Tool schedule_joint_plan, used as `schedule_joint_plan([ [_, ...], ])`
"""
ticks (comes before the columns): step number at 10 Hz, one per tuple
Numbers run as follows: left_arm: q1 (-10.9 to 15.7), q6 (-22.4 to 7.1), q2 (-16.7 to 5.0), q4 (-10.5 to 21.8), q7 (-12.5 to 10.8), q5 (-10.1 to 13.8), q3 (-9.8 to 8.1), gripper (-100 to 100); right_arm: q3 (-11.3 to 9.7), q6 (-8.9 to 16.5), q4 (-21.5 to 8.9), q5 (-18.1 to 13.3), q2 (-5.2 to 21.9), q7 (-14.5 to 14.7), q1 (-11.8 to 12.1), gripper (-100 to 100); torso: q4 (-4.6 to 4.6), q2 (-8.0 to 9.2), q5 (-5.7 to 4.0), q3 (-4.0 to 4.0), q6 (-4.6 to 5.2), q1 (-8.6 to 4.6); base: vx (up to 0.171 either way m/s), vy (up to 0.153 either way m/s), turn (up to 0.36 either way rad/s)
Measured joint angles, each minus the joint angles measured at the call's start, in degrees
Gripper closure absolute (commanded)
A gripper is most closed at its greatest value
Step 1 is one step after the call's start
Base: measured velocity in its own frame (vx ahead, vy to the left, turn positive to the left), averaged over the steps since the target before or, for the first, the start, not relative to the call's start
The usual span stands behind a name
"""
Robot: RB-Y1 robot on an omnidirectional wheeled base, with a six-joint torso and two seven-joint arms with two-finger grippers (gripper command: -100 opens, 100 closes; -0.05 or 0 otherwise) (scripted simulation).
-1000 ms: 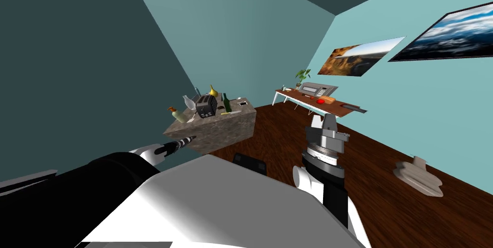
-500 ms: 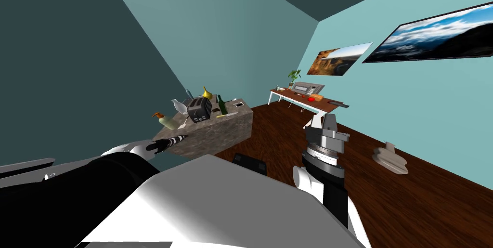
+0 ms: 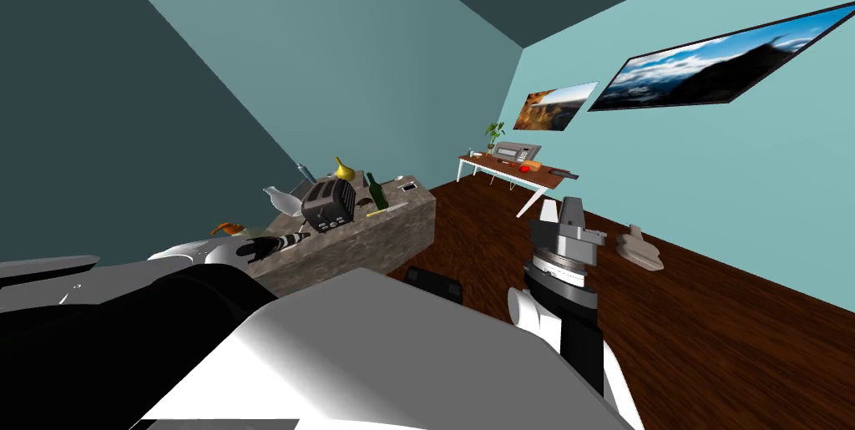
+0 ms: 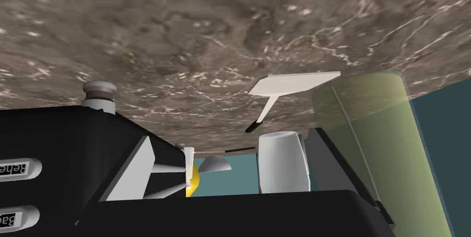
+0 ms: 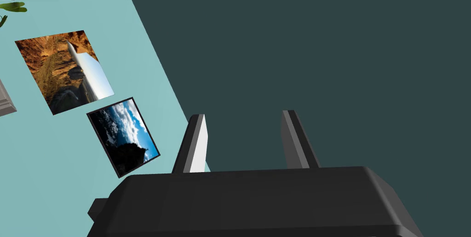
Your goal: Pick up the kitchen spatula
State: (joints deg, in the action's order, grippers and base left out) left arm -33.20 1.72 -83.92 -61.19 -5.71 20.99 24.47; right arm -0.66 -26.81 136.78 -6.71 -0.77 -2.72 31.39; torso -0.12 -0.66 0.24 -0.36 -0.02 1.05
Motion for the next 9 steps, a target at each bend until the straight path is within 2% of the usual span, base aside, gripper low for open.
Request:
schedule_joint_plan([
  [1, -0.9, -0.6, -0.6, -0.2, 0.5, 0.3, -0.18, -100, 0.0, 0.0, 0.0, 0.0, 0.0, 0.0, 0.0, 0, 0.0, 0.05, 0.02, 0.02, 0.02, 0.06, 0.1, 0.256, -0.236],
  [3, -0.3, -1.0, -0.9, 0.8, 1.3, 0.6, 1.82, -100, 0.0, 0.0, 0.0, 0.0, 0.0, 0.0, 0.0, 0, 0.05, 0.23, 0.01, 0.13, -0.02, -0.08, 0.076, 0.221, -0.139],
  [4, -0.7, -1.4, -0.8, 0.7, 1.7, 0.7, 2.02, -100, 0.0, 0.0, 0.0, 0.0, 0.0, 0.0, 0.0, 0, 0.06, 0.29, -0.01, 0.16, -0.05, -0.17, 0.047, 0.254, -0.078],
  [5, -1.2, -1.2, -1.0, 1.1, 1.9, 1.1, 2.94, -100, 0.0, 0.0, 0.0, 0.0, 0.0, 0.0, 0.0, 0, 0.08, 0.38, 0.0, 0.21, -0.06, -0.07, 0.007, 0.113, -0.043],
  [6, -1.3, -1.1, -1.1, 1.2, 1.9, 1.1, 3.06, 0, 0.0, 0.0, 0.0, 0.0, 0.0, 0.0, 0.0, 0, 0.11, 0.5, -0.05, 0.28, -0.06, -0.53, -0.008, 0.002, -0.018],
  [7, -1.3, -1.1, -1.1, 1.2, 1.9, 1.1, 3.05, -100, 0.0, 0.0, 0.0, 0.0, 0.0, 0.0, 0.0, 0, 0.13, 0.57, -0.17, 0.33, -0.07, -0.93, -0.052, 0.013, -0.22],
  [9, -0.3, -0.9, -0.1, 3.5, 1.0, 2.0, 4.92, -100, 0.0, 0.0, 0.0, 0.0, 0.0, 0.0, 0.0, 0, 0.19, 0.86, -0.2, 0.49, -0.01, -0.98, -0.122, 0.026, -0.349],
])
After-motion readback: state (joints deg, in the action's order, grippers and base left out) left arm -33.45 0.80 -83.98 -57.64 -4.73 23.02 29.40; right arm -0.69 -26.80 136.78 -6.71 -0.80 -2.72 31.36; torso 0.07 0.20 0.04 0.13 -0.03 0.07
